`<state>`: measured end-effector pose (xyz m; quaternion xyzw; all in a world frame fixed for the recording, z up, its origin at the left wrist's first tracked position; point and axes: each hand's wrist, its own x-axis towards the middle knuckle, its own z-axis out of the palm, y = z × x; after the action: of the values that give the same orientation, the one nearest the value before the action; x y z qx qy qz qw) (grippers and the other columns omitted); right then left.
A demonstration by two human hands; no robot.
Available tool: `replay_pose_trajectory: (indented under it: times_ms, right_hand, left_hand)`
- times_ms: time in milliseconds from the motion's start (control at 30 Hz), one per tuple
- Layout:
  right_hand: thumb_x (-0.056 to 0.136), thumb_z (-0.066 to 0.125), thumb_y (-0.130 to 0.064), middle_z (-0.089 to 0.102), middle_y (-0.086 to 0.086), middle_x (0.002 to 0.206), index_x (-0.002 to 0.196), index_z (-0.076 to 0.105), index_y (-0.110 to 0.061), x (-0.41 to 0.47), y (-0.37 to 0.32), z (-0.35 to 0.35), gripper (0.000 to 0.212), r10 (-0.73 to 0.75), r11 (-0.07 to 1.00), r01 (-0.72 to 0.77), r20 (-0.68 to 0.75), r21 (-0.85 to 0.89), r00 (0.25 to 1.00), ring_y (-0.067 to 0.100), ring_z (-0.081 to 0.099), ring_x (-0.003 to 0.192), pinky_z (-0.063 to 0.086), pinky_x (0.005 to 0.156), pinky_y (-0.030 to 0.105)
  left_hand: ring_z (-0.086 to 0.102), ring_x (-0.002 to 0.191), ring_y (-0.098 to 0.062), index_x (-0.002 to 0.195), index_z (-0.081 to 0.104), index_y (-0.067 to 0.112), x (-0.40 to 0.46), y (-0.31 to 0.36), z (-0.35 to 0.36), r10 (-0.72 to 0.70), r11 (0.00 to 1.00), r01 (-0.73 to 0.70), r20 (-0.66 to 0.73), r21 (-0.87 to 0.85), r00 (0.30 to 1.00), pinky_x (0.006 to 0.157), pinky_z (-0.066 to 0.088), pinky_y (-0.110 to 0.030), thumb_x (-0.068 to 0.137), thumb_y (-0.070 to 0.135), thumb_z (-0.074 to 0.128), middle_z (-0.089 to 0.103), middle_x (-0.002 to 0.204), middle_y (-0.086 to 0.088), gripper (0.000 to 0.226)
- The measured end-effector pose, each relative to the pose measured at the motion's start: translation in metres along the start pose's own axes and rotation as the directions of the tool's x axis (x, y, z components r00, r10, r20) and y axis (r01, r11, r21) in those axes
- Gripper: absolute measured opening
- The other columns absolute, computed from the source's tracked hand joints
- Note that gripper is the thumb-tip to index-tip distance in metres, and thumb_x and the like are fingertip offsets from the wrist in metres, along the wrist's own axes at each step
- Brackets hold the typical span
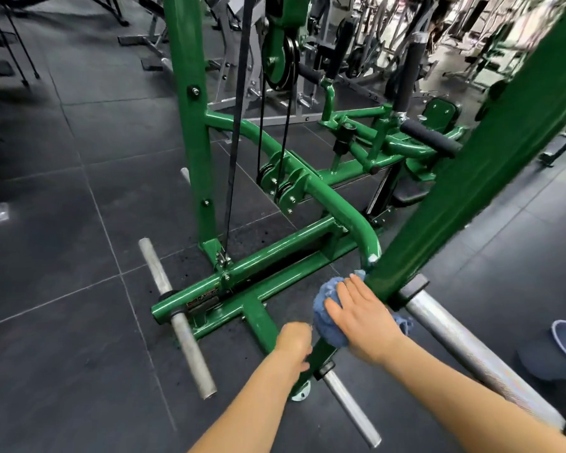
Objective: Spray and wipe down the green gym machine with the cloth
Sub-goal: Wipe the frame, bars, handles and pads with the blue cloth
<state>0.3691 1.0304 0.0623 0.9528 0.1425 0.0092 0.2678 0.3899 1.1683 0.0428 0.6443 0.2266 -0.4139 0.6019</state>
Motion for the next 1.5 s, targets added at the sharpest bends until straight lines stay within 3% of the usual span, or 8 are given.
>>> replay_pose_trajectory:
  times_ms: [200,300,500,633,900,1100,1367,1500]
  right_hand:
    - [0.026,0.084,-0.022,0.066,0.019,0.084,0.076,0.068,-0.012,-0.002,-0.034,0.039,0.054,-0.086,0.992,0.073,0.127,0.103,0.988,0.036,0.064,0.082,0.053,0.086,0.045]
    - [0.03,0.084,-0.014,0.066,0.025,0.099,0.08,0.069,-0.003,-0.002,-0.033,0.031,0.053,-0.074,0.989,0.069,0.031,0.132,0.997,0.041,0.064,0.091,0.054,0.077,0.046]
    - [0.068,0.04,-0.008,0.056,0.035,0.123,0.093,0.049,0.0,-0.005,-0.002,-0.005,0.027,-0.031,0.995,0.052,-0.237,0.084,0.971,0.049,0.05,0.122,0.029,0.102,0.053]
    - [0.055,0.063,-0.012,0.058,0.036,0.113,0.086,0.06,0.002,0.0,-0.008,0.027,0.034,-0.064,0.996,0.07,-0.101,0.058,0.993,0.047,0.058,0.105,0.038,0.102,0.055]
    - [0.05,0.079,-0.022,0.056,0.038,0.109,0.101,0.062,0.005,0.015,-0.077,0.14,0.06,-0.013,0.994,0.005,0.075,0.111,0.997,0.049,0.059,0.092,0.033,0.09,0.054]
    - [0.078,0.035,-0.01,0.058,0.037,0.111,0.1,0.065,0.002,0.02,-0.119,0.203,0.039,-0.042,0.998,0.041,0.037,0.044,0.998,0.048,0.062,0.095,0.032,0.094,0.053]
    - [0.057,0.077,-0.01,0.059,0.024,0.085,0.087,0.061,-0.004,0.035,-0.158,0.223,0.034,0.067,0.997,-0.072,0.167,0.024,0.984,0.037,0.057,0.077,0.033,0.085,0.046]
    - [0.079,0.049,-0.008,0.06,0.026,0.099,0.099,0.063,-0.001,0.012,-0.134,0.168,0.025,0.109,0.992,-0.112,0.056,0.053,0.992,0.04,0.059,0.089,0.034,0.096,0.049]
  left_hand:
    - [0.05,0.079,-0.015,0.078,0.049,0.018,0.027,-0.04,-0.01,-0.092,0.996,0.092,0.041,0.003,0.995,0.059,0.038,-0.024,0.102,0.014,0.038,0.05,0.081,0.001,0.027]
    - [0.052,0.109,-0.022,0.12,0.053,0.016,0.035,-0.05,-0.015,-0.062,0.993,0.059,0.021,0.098,0.998,0.068,0.045,-0.027,0.101,0.012,0.039,0.058,0.114,-0.004,0.025]
    - [0.052,0.126,-0.016,0.136,-0.021,0.063,0.024,-0.042,0.012,0.447,0.825,-0.445,0.08,0.348,0.891,0.098,0.047,-0.034,0.085,0.022,0.058,0.028,0.155,0.016,0.103]
    - [0.057,0.118,-0.019,0.147,0.003,0.051,0.046,-0.051,0.022,0.467,0.8,-0.474,0.115,0.369,0.877,0.088,0.051,-0.035,0.078,0.027,0.057,0.051,0.14,0.013,0.091]
    - [0.031,0.141,-0.011,0.153,-0.004,0.031,0.123,-0.113,-0.037,0.35,0.682,-0.418,0.233,0.6,0.907,0.109,0.031,-0.02,0.09,0.029,0.058,0.02,0.159,0.007,0.089]
    - [0.033,0.14,-0.016,0.155,0.002,0.025,0.174,-0.142,-0.061,0.198,0.637,-0.361,0.308,0.681,0.931,0.108,0.028,-0.022,0.093,0.035,0.056,0.027,0.156,-0.001,0.083]
    - [0.044,0.131,-0.021,0.154,-0.008,0.023,0.205,-0.172,-0.056,0.188,0.667,-0.355,0.313,0.655,0.931,0.103,0.04,-0.03,0.092,0.036,0.055,0.044,0.147,-0.002,0.089]
    - [0.034,0.14,-0.016,0.153,-0.014,0.025,0.186,-0.155,-0.045,0.311,0.654,-0.439,0.31,0.616,0.898,0.103,0.036,-0.026,0.093,0.03,0.055,0.007,0.162,0.003,0.091]
